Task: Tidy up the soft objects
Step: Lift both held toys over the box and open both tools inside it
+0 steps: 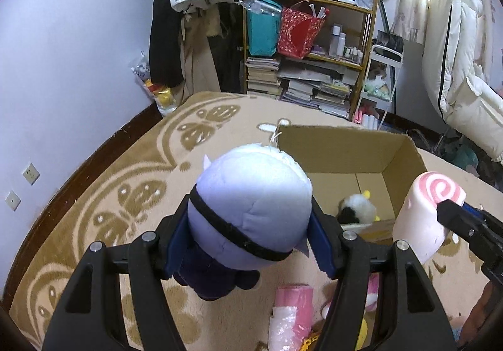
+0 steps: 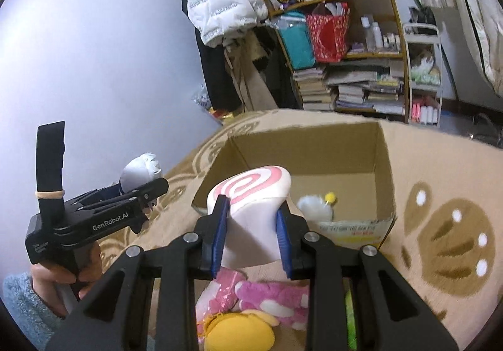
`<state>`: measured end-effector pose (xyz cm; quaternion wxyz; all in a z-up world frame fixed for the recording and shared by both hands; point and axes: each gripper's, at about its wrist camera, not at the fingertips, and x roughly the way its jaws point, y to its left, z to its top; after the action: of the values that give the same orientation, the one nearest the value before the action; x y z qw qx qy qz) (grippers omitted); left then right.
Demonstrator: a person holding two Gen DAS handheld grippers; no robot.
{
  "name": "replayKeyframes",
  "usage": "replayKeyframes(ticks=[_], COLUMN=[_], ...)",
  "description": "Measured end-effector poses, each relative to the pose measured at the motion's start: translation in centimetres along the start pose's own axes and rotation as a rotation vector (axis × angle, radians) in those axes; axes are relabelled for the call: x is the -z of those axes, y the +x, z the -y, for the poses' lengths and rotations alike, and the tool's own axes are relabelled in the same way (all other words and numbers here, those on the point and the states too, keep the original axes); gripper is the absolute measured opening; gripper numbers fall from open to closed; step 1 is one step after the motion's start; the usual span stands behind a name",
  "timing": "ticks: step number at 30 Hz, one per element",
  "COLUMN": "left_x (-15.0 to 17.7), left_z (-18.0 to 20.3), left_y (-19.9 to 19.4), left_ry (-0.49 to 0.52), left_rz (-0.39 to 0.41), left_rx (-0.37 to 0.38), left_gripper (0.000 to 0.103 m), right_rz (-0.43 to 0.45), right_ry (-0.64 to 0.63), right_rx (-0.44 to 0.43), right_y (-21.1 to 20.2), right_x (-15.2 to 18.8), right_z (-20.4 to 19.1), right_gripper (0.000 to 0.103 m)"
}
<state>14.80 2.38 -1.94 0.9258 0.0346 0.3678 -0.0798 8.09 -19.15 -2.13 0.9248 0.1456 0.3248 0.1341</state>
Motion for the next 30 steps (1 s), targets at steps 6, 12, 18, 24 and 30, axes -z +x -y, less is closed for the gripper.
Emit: replayKeyframes(ticks=[6, 12, 18, 24, 30], left_x=[-1.4, -3.0, -3.8, -3.1, -2.9], left_z=[0.7, 1.7, 2.4, 3.9, 5.5], left_y=[0.0, -0.1, 0.4, 0.8, 0.7], left_ry=[0.004, 0.024, 0.030, 0.063, 0.097], left_rz=[0.008, 0.041, 0.068, 0.096, 0.125], left_rx=[0.040, 0.037, 0.039, 0.070, 0.100], left_gripper=[0.066, 0.066, 0.066, 0.066, 0.066], right_rz=[0.045, 0.076, 0.074, 0.037, 0.029], right_ry=[-0.022, -0.012, -0.015, -0.025, -0.023], right_rx=[0.038, 0.109, 0.155, 0.180, 0.179], right_y=[-0.2, 0.0, 0.6, 1.6, 1.9], right_x=[-1.4, -2.6, -2.9, -2.4, -1.6], right_z=[0.4, 1.8, 2.9, 3.8, 4.2], right_gripper=[0.031, 0.032, 0.032, 0.033, 0.034])
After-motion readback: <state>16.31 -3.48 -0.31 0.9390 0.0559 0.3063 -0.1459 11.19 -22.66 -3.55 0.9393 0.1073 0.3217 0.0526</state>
